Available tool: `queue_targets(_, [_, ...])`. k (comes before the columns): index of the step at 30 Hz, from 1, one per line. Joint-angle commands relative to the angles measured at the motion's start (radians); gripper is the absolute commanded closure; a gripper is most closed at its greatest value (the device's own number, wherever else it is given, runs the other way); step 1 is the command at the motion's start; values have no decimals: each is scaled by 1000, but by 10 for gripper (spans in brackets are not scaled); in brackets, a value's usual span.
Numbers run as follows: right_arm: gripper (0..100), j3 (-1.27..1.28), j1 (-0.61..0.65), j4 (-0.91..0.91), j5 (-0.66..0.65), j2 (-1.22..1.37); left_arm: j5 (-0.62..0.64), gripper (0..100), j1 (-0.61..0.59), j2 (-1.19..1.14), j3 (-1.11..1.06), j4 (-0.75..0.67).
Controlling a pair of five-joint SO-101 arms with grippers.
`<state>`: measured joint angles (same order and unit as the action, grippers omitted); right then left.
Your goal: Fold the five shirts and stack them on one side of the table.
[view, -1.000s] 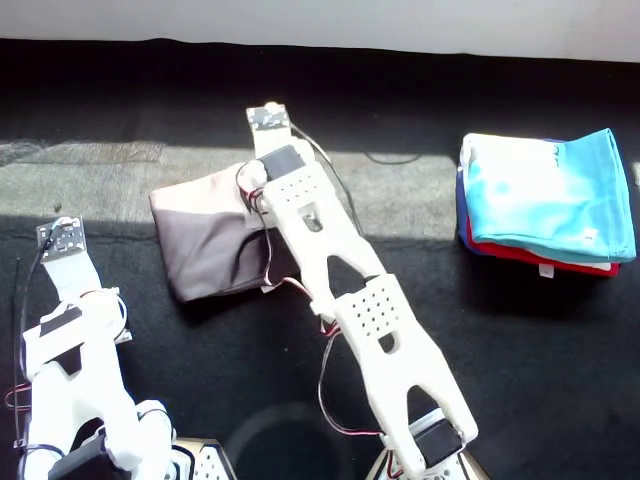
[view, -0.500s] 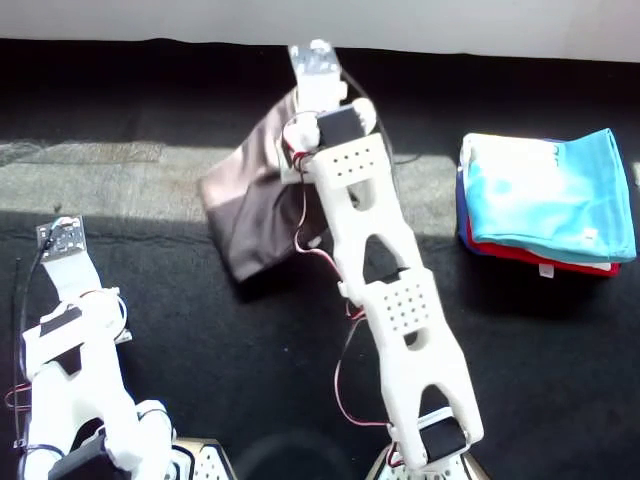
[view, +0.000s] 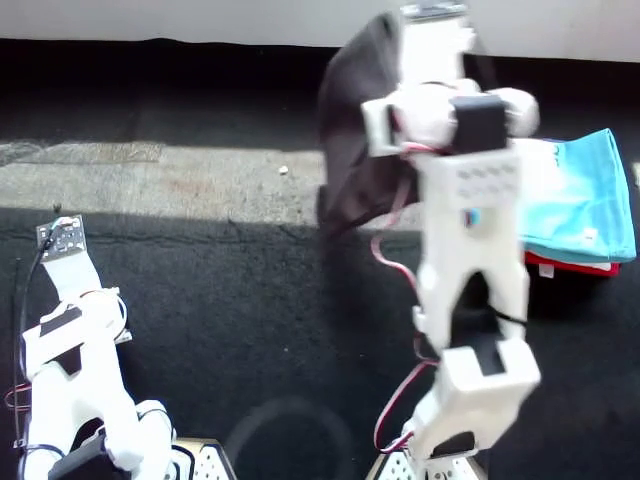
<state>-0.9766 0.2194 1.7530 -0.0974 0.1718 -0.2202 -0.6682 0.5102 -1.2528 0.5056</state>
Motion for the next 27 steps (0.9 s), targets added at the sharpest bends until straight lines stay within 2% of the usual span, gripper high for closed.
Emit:
queue_targets(1, [992, 2, -94, 8, -92, -139, -8, 989, -5, 21, -1, -14])
queue_targets(15, [992, 12, -441, -47, -304, -128, -9, 990, 8, 21, -1, -14])
queue_targets(22, [992, 12, -568, -67, -422, 108, -9, 990, 8, 21, -1, -14])
queue_targets(27, [992, 2, -650, -209, -511, 329, -9, 990, 8, 21, -1, -14])
